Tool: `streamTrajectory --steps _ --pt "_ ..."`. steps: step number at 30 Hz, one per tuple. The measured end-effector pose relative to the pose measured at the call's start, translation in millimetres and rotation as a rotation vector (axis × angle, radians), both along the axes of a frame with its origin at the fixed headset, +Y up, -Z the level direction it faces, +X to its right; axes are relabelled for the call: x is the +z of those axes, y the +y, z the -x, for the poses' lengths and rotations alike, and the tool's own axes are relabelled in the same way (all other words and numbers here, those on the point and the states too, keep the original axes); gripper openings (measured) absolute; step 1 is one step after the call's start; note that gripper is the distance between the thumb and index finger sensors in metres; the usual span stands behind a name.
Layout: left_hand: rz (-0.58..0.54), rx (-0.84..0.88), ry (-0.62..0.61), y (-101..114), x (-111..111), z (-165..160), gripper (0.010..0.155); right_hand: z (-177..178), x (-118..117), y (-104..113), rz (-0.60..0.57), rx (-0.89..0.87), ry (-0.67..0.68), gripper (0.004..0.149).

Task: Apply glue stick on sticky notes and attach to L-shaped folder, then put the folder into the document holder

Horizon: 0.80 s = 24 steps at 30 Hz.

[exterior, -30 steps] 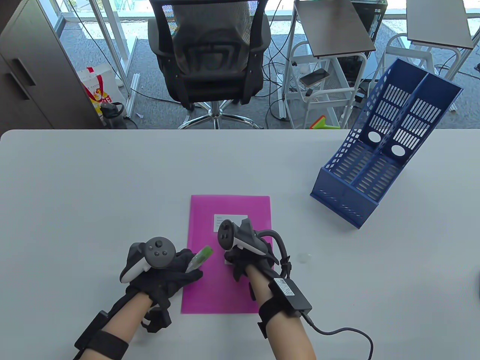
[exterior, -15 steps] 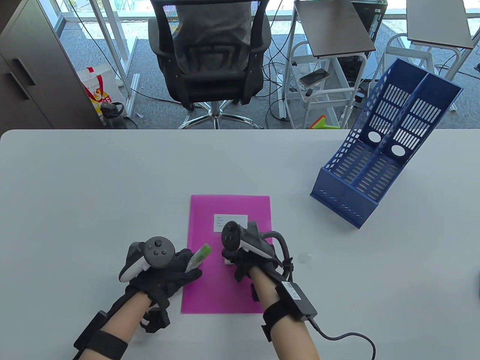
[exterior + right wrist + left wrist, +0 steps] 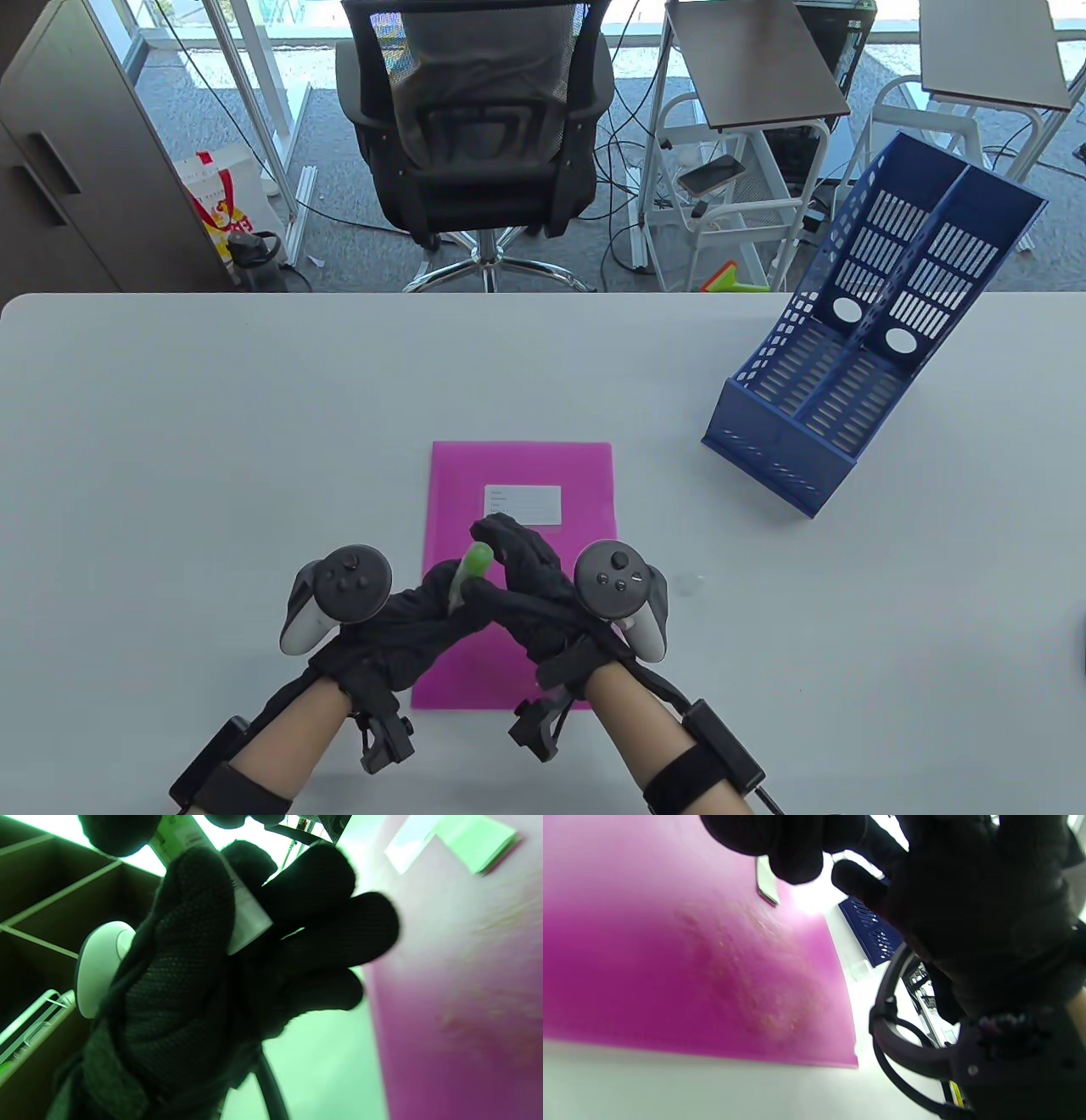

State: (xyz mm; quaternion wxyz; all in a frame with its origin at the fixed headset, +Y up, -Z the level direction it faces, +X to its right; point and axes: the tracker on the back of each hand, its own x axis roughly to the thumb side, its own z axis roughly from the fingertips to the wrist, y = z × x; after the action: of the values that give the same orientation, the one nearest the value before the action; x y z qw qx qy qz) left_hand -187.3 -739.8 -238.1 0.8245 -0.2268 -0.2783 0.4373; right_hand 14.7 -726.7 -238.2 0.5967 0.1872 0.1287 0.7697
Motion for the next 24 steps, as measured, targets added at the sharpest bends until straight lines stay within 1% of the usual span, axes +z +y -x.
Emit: streamTrajectory --steps 1,2,4,5,6,7,9,11,13,15,17,21,24 --pt "-0.026 0.009 0.013 1.7 0.5 -0.9 0.057 -0.8 1.5 2.7 -0.009 -0.009 -0.02 0.057" --pt "-0.044 0.032 0.026 2.7 0.2 -0.8 0.058 -1.9 1.9 4.1 -0.018 -0.015 -0.031 0.054" --pt "-0.038 0.101 0.083 2.5 -0.8 1.3 0.064 -4.5 2.9 6.0 -0.027 -0.056 -0.032 0.052" --pt "-0.031 0.17 0.13 0.9 -1.3 3.5 0.067 -5.9 3.9 6.5 -0.017 -0.094 -0.055 0.051" --pt "-0.015 0.265 0.173 -1.4 -1.5 5.4 0.068 -7.2 4.9 6.4 -0.004 -0.142 -0.086 0.051" --pt "0.002 0.321 0.186 -2.5 -1.5 6.2 0.068 -7.5 5.2 6.1 0.006 -0.174 -0.104 0.051" --pt "0.106 0.494 0.168 -5.7 -2.9 7.3 0.067 -7.7 7.8 5.5 0.024 -0.258 -0.157 0.051" --pt "0.163 0.58 0.172 -6.5 -2.7 8.3 0.064 -5.8 9.3 6.3 0.03 -0.298 -0.171 0.051" --pt "0.131 0.593 0.217 -6.4 -1.3 8.7 0.062 -3.1 11.0 7.6 0.035 -0.32 -0.168 0.051" --pt "0.128 0.611 0.224 -7.0 1.1 8.0 0.06 -1.7 11.8 8.4 0.045 -0.344 -0.161 0.051" --pt "0.16 0.657 0.219 -8.2 3.0 5.6 0.056 -1.0 11.9 9.0 0.053 -0.368 -0.148 0.051" --pt "0.218 0.662 0.266 -12.5 6.1 1.8 0.063 -0.3 12.7 9.5 0.035 -0.349 -0.132 0.051" --pt "0.266 0.676 0.223 -15.4 4.3 1.7 0.064 -1.2 11.9 9.0 0.037 -0.345 -0.139 0.051"
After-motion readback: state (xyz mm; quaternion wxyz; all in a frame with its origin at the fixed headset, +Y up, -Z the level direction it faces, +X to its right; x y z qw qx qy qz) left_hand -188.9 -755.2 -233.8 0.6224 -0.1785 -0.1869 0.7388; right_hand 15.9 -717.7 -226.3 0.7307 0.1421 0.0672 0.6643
